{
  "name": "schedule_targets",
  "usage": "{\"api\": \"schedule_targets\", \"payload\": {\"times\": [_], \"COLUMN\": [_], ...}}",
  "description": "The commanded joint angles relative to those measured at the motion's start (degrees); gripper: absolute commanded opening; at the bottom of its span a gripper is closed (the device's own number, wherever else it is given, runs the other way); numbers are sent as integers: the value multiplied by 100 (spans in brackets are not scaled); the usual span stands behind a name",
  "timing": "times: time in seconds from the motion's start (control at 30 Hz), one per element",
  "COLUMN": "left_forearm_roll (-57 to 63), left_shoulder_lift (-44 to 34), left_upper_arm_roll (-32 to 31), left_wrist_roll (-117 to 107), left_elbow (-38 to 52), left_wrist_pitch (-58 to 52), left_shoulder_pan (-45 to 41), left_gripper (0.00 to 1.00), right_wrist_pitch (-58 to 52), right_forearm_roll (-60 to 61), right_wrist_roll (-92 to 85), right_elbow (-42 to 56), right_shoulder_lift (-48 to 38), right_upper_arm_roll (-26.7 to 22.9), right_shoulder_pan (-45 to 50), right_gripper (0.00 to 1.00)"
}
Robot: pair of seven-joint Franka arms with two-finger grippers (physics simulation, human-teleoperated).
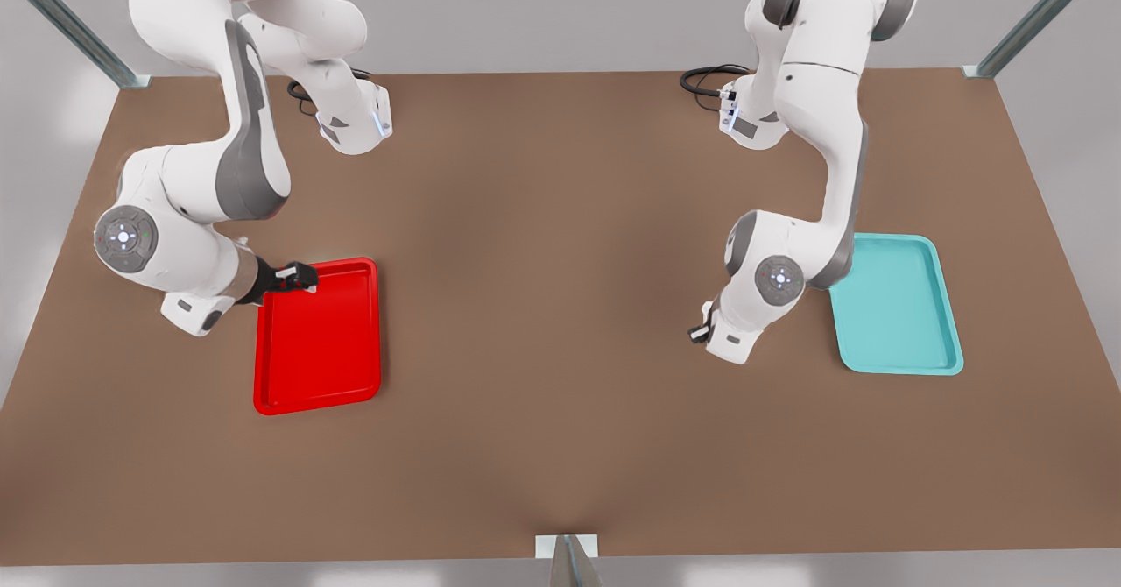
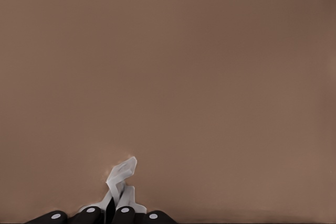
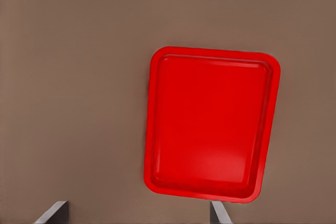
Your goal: Take the drainage pipe clamp from the left arm, pass it to the right arm, and place it in the plate on the right side
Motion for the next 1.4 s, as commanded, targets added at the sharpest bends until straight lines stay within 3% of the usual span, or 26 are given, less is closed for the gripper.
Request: {"api": "schedule_targets", "payload": {"times": [0.0, 0.13, 0.2, 0.3, 0.43, 0.73, 1.37], "left_forearm_roll": [-34, -51, -43, -218, -288, -333, -341], "left_shoulder_lift": [192, 306, 377, 526, 1036, 1959, 1941], "left_upper_arm_roll": [-152, -504, -618, -767, -900, -891, -970], "left_wrist_roll": [-5880, -7674, -8281, -8720, -9485, -10110, -10083], "left_elbow": [401, 736, 876, 1175, 1791, 3285, 3329], "left_wrist_pitch": [-544, -289, -280, -262, -254, -254, -254], "left_shoulder_pan": [-31, -22, -22, -4, -145, -865, -918], "left_gripper": [21, 21, 21, 21, 21, 21, 21], "right_wrist_pitch": [845, 1285, 1812, 2058, 2322, 3658, 4431], "right_forearm_roll": [222, 530, 530, 530, 539, 1022, 1514], "right_wrist_roll": [0, -9, -35, -1378, -3252, -3269, -2514], "right_elbow": [7, -99, -713, -1232, -1233, -1189, -1777], "right_shoulder_lift": [167, 282, 19, -70, 10, 589, 625], "right_upper_arm_roll": [15, 85, 102, 102, 102, 102, 102], "right_shoulder_pan": [229, 388, 564, 766, 792, 1592, 2919], "right_gripper": [100, 100, 100, 100, 100, 100, 100]}}
